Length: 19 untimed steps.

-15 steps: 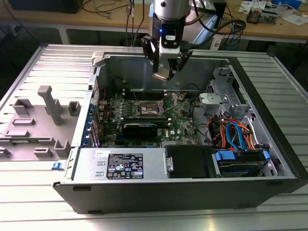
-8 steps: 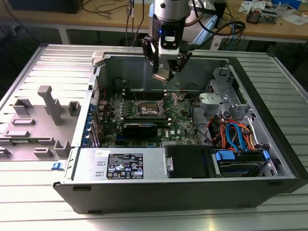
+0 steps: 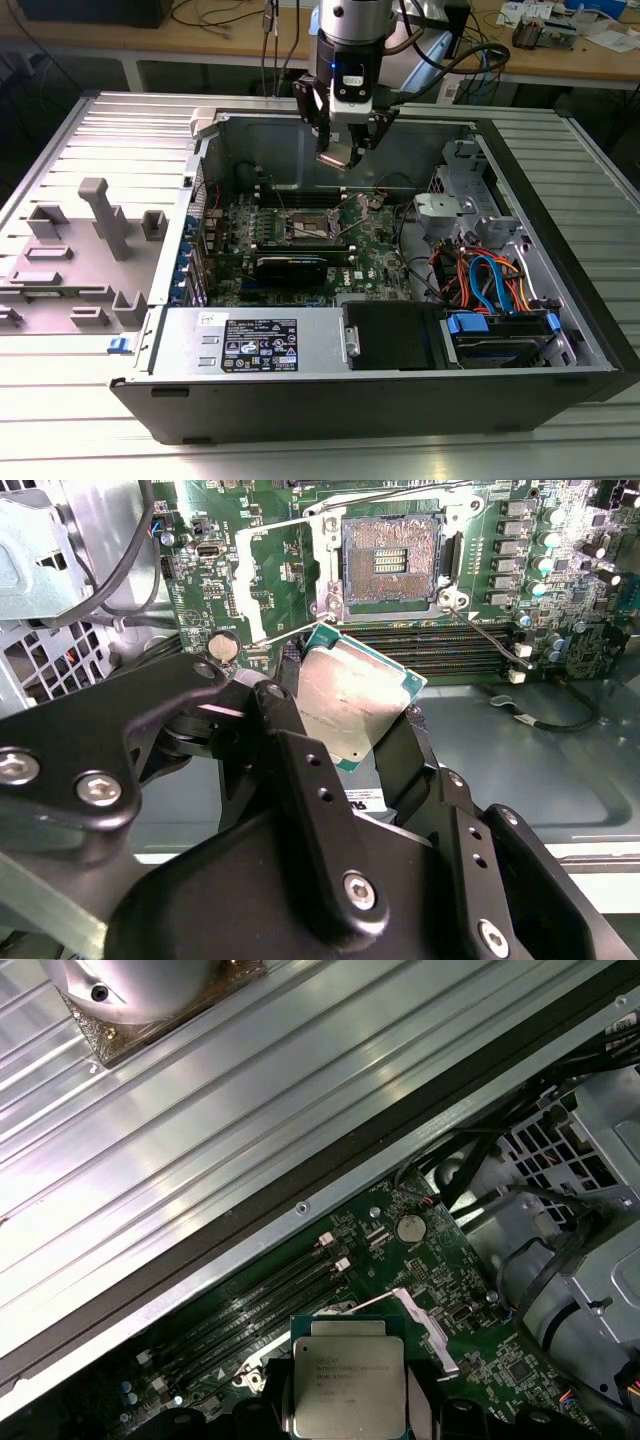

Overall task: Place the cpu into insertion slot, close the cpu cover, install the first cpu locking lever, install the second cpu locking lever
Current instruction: 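Place the cpu into insertion slot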

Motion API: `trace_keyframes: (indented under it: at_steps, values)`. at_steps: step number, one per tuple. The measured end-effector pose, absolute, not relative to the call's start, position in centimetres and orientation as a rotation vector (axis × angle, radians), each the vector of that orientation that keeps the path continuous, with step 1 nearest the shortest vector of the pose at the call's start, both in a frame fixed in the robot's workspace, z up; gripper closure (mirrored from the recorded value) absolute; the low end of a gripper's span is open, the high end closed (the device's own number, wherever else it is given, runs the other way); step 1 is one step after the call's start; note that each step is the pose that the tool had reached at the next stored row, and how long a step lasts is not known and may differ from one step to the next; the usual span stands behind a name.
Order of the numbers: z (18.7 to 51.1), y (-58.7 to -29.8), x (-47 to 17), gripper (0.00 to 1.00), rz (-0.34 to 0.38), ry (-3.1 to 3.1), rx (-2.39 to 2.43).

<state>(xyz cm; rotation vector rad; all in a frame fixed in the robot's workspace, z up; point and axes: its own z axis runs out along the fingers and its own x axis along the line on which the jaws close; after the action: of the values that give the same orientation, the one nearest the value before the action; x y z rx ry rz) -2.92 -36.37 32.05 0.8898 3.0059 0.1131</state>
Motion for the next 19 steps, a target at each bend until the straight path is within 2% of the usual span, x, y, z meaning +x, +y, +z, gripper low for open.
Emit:
trace_keyframes:
  at_steps: [19]
  values:
    - [31.42,-36.37,-3.08,0.46,0.112,2.94,1.074]
